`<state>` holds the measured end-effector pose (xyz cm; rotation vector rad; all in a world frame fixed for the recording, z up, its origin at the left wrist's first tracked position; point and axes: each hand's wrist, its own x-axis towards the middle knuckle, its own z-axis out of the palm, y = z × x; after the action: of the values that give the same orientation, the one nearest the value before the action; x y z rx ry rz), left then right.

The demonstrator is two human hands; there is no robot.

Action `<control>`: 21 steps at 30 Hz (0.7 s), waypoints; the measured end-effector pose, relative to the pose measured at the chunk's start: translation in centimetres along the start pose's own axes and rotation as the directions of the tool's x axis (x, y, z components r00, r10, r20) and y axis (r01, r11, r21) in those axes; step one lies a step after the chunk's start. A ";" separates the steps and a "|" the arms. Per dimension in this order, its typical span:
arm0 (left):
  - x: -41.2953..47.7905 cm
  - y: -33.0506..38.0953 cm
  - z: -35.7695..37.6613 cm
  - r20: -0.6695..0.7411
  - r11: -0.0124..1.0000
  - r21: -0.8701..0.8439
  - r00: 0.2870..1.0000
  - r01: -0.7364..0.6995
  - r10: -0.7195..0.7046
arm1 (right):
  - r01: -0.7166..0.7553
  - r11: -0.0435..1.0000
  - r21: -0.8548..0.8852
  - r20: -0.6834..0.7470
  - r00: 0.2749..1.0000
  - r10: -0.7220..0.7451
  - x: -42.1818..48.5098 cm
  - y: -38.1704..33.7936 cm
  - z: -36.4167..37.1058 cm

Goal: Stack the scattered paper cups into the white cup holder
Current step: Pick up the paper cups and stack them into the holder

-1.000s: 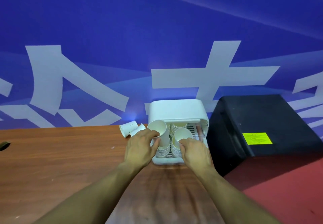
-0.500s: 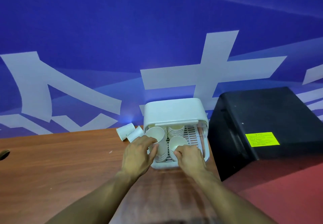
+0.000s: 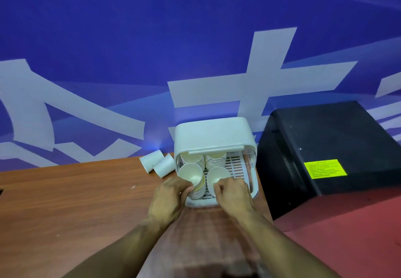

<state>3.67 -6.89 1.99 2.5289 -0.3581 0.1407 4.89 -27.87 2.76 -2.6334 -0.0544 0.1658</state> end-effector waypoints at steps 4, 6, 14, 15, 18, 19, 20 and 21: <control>0.0 -0.1 0.7 0.025 1.000 0.008 0.999 0.023 -0.023 | -0.011 0.999 0.039 0.002 1.000 0.011 0.1 0.3 0.7; -0.1 0.0 1.2 0.016 0.996 -0.049 0.997 0.070 -0.069 | -0.022 0.998 0.057 0.006 1.000 0.022 0.2 0.5 1.0; 0.7 0.2 1.7 0.069 0.982 -0.128 0.989 0.141 -0.133 | -0.051 0.998 0.041 -0.012 0.999 0.052 0.4 0.2 1.5; 0.7 0.2 1.6 0.081 0.980 -0.137 0.987 0.146 -0.136 | -0.054 0.998 0.025 -0.020 0.998 0.054 0.4 0.1 1.5; 0.6 0.3 1.2 0.076 0.950 -0.236 0.978 0.206 -0.193 | -0.059 0.998 -0.026 -0.057 0.997 0.057 0.2 -0.6 1.1; 0.5 0.2 1.1 0.046 0.925 -0.311 0.976 0.218 -0.214 | -0.052 0.998 -0.029 -0.090 0.995 0.050 0.0 -1.1 0.8; 0.4 -0.2 0.9 -0.001 0.896 -0.386 0.971 0.222 -0.241 | -0.036 0.999 -0.029 -0.142 0.989 0.032 -0.1 -1.7 0.6; 0.3 -0.6 0.6 -0.058 0.868 -0.445 0.960 0.222 -0.275 | -0.008 0.999 -0.033 -0.203 0.979 0.001 -0.3 -2.4 0.5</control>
<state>4.12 -6.82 1.24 2.0853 -0.0043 0.0979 4.56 -25.52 3.49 -2.6690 0.0180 -0.1040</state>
